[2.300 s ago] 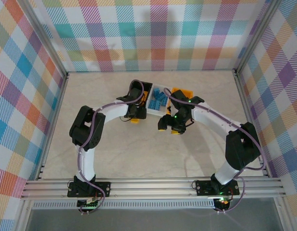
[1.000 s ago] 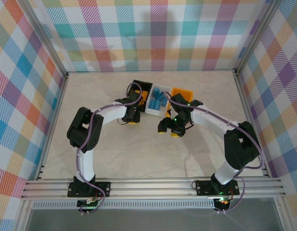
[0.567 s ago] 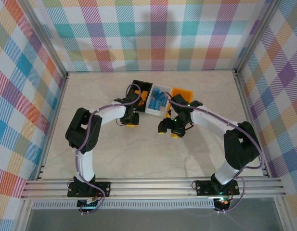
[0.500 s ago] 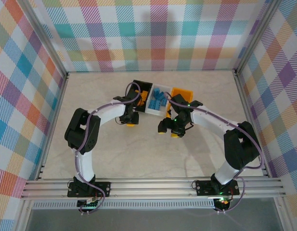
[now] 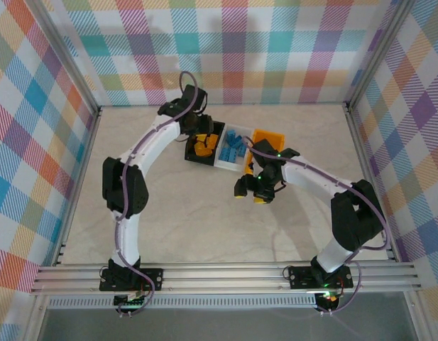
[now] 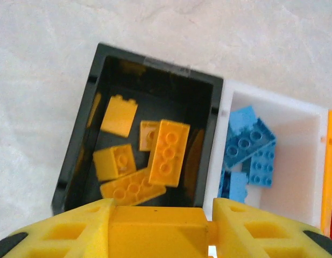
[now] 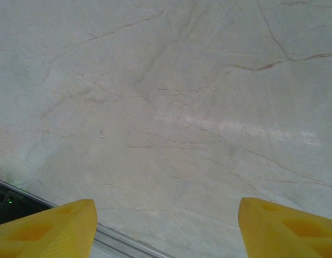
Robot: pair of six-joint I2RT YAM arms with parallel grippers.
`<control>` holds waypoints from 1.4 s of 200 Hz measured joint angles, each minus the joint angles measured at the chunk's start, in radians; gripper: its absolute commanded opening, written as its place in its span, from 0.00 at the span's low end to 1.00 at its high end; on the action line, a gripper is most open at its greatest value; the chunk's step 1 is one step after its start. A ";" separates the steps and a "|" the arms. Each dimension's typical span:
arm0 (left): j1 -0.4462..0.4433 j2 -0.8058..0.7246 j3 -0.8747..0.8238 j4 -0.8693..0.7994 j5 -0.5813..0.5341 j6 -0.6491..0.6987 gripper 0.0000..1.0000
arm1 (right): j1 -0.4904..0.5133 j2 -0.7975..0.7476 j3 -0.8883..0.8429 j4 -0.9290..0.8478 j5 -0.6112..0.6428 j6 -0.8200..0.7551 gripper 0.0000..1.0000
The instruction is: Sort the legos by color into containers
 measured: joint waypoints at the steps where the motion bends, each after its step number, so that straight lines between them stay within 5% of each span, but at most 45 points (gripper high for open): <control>1: 0.000 0.004 0.005 -0.001 0.000 0.000 0.47 | 0.000 0.000 0.000 -0.001 0.000 0.000 0.71; 66: 0.013 0.307 0.265 -0.081 0.000 -0.001 0.48 | 0.000 -0.046 0.006 -0.045 0.027 -0.003 0.71; 119: 0.037 0.329 0.290 -0.097 0.001 -0.009 0.60 | 0.000 -0.057 0.006 -0.047 0.035 -0.003 0.71; 192: 0.039 0.322 0.293 -0.102 0.013 -0.018 0.62 | 0.000 -0.057 0.006 -0.047 0.033 -0.003 0.71; 248: 0.039 0.052 0.103 -0.096 0.064 -0.019 0.67 | 0.000 -0.058 0.010 -0.023 0.031 0.008 0.72; 263: 0.039 -0.091 -0.026 -0.087 0.092 -0.003 0.80 | 0.000 -0.063 0.010 -0.016 0.036 0.013 0.72; 271: 0.039 -0.167 -0.099 -0.078 0.104 -0.001 0.99 | 0.000 -0.072 0.010 -0.014 0.043 0.015 0.73; 280: 0.039 -0.255 -0.187 -0.068 0.122 0.005 1.00 | 0.000 -0.089 0.010 -0.013 0.054 0.016 0.73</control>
